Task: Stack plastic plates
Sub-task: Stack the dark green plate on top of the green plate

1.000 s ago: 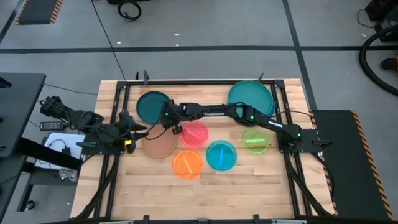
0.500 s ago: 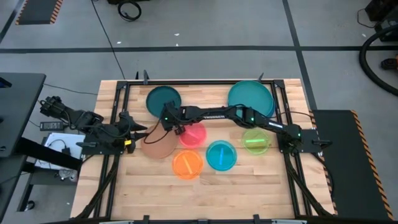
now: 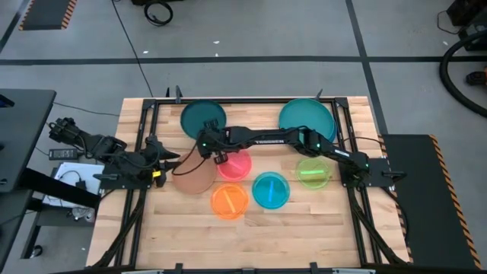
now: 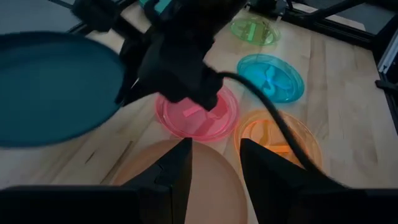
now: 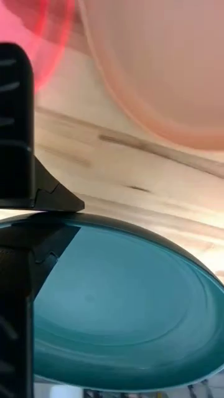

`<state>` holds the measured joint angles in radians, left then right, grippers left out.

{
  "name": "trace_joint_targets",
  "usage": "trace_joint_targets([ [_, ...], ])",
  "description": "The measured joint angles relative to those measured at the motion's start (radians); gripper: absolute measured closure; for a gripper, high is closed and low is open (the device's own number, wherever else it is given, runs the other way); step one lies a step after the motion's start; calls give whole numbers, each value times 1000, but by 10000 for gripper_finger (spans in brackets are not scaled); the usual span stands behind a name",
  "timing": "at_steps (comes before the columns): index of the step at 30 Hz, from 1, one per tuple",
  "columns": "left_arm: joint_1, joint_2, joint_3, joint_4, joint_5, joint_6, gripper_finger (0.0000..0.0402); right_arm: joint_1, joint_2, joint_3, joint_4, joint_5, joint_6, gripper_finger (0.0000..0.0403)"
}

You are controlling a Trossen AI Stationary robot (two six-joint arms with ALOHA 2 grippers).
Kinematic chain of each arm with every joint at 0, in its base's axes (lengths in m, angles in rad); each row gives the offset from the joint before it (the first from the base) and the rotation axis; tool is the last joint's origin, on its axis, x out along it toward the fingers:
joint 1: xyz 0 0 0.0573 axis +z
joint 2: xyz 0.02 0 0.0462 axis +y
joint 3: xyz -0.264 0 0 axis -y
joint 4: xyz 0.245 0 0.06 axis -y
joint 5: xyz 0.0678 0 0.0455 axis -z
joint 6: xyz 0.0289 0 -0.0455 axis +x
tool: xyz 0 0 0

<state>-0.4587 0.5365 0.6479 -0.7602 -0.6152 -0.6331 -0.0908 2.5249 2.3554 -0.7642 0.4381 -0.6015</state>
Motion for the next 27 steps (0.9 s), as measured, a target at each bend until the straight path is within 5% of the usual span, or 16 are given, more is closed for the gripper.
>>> trace_joint_targets([
  [7, 0, 0, 0, 0, -1, -3, 260, 23, -14, 1, -226, 154, 131, 375],
  [16, 0, 0, 0, 0, -1, -7, 260, 23, -39, 1, -518, 172, 413, 375],
  [27, 0, 0, 0, -9, -1, -11, 260, 22, -56, 1, -681, 214, 628, 376],
])
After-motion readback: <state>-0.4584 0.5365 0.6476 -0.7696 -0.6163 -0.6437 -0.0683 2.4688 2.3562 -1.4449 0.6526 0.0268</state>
